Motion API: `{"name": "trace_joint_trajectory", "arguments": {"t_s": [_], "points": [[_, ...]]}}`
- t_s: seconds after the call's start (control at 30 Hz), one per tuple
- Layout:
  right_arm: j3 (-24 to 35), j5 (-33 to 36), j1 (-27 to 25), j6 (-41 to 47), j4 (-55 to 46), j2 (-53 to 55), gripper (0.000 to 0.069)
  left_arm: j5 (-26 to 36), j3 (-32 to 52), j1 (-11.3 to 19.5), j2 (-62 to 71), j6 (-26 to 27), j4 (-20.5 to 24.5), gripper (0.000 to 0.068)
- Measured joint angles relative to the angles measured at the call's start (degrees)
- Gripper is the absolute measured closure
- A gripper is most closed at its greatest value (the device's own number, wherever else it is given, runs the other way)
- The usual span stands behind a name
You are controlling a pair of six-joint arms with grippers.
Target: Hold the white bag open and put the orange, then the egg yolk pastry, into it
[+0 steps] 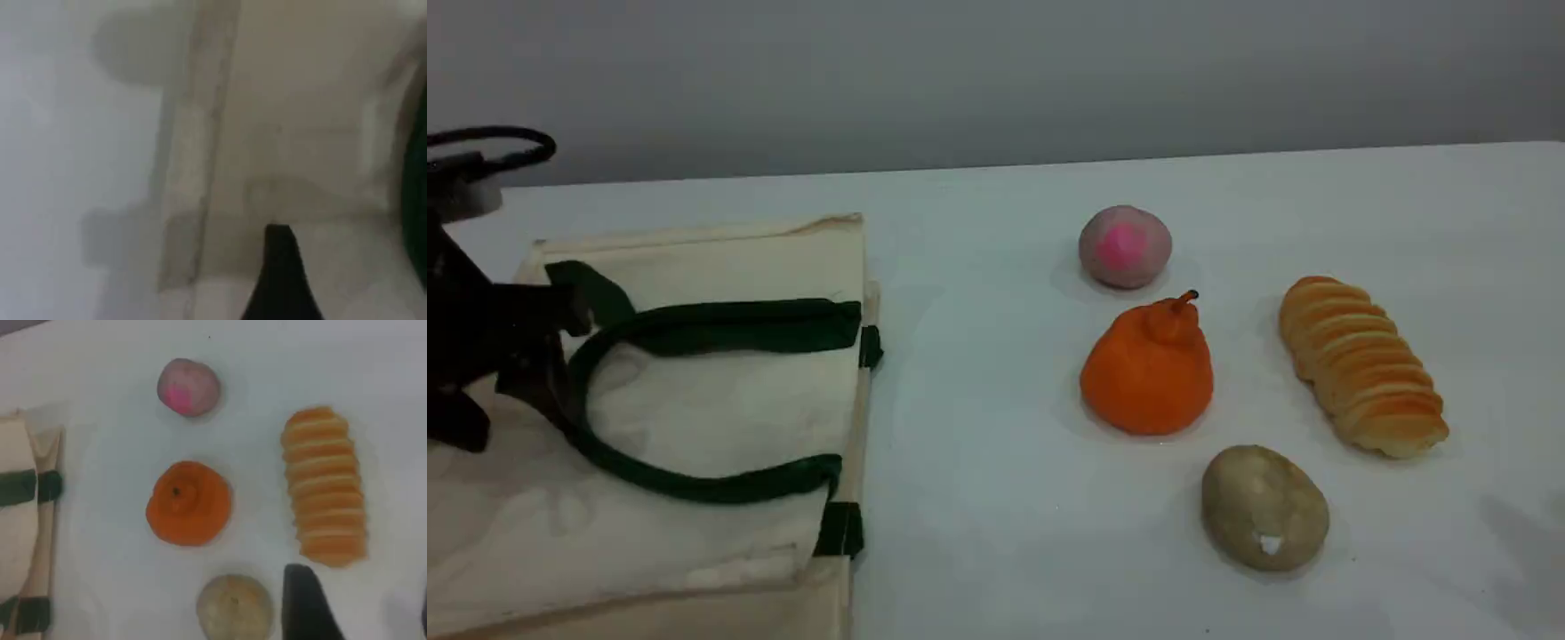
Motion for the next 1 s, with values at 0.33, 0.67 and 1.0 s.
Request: {"name": "trace_joint_trajectory", "arguments": {"t_s": [0.33, 0.67, 1.0], "points": [[0.00, 0.00, 0.00, -0.03, 0.00, 0.00, 0.0355, -2.31, -0.07, -0.07, 1.57, 0.20, 0.10, 0.0218], [0.00, 0.38, 0.00, -0.68, 0.00, 0.00, 0.0355, -1.69, -2.55, -3.41, 1.73, 0.11, 0.03, 0.0219], [0.00, 0.64, 0.00, -1.51, 0.00, 0.00, 0.0355, 1.53, -5.06, -3.41, 4.67, -0.38, 0.20, 0.0259]]}}
